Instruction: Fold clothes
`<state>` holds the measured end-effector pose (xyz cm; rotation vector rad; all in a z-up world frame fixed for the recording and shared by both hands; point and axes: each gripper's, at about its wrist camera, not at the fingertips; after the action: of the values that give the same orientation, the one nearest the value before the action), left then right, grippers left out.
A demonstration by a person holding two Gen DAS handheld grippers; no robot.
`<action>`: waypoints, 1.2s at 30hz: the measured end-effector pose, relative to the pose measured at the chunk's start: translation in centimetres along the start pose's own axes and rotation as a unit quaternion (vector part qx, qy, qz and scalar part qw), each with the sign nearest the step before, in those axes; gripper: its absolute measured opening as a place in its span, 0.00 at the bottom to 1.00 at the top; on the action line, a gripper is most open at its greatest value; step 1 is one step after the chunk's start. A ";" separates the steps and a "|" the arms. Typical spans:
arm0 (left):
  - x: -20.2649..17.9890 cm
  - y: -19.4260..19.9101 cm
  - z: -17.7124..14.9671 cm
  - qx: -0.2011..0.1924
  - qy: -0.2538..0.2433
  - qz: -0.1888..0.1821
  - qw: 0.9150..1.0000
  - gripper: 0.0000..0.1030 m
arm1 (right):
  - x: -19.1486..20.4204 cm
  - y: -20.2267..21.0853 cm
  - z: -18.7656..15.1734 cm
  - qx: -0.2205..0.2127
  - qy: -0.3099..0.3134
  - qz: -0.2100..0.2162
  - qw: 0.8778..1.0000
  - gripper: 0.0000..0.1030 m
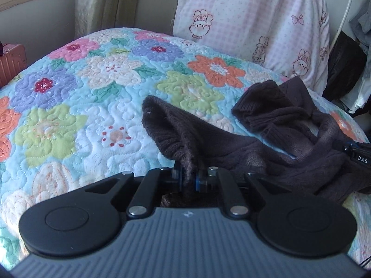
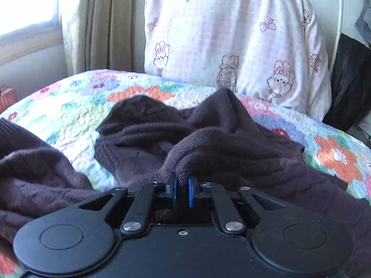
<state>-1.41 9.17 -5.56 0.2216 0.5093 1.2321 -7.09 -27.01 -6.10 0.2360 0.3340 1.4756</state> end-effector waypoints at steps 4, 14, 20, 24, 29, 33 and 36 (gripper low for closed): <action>1.1 2.5 2.0 -0.093 0.036 0.012 0.995 0.08 | 0.9 -1.9 4.9 -0.055 0.011 -0.001 0.998 0.09; 3.8 0.7 1.5 -0.097 0.036 0.121 0.987 0.47 | 0.8 -4.0 9.1 0.015 -0.069 0.007 0.998 0.42; -0.1 2.1 1.1 -0.078 -0.022 0.078 0.994 0.57 | -5.6 3.9 -0.6 0.053 -0.166 -0.043 0.984 0.54; -5.1 2.3 -1.4 -0.008 -0.052 -0.014 0.999 0.57 | -9.9 7.8 -5.5 0.077 -0.151 -0.093 0.981 0.54; -13.7 1.9 -5.5 0.081 -0.087 -0.147 0.982 0.57 | -13.8 11.1 -9.2 0.073 -0.168 -0.111 0.977 0.54; -17.9 1.3 -7.8 0.057 -0.170 -0.129 0.975 0.63 | -15.2 10.8 -10.7 0.062 -0.163 -0.111 0.978 0.55; -18.1 0.0 -9.2 0.055 -0.205 -0.104 0.972 0.65 | -16.3 10.1 -11.8 0.055 -0.180 -0.121 0.975 0.59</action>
<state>-10.23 -8.76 -9.03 0.4926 0.2337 0.9208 -21.74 -42.98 -12.26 0.5269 0.1440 1.1476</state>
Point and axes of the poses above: each gripper's, at about its wrist camera, not at the fingertips, and y roughly against the way its jaws point, x to its left, z to its top, and after that the axes turned 14 degrees about -x, right-handed
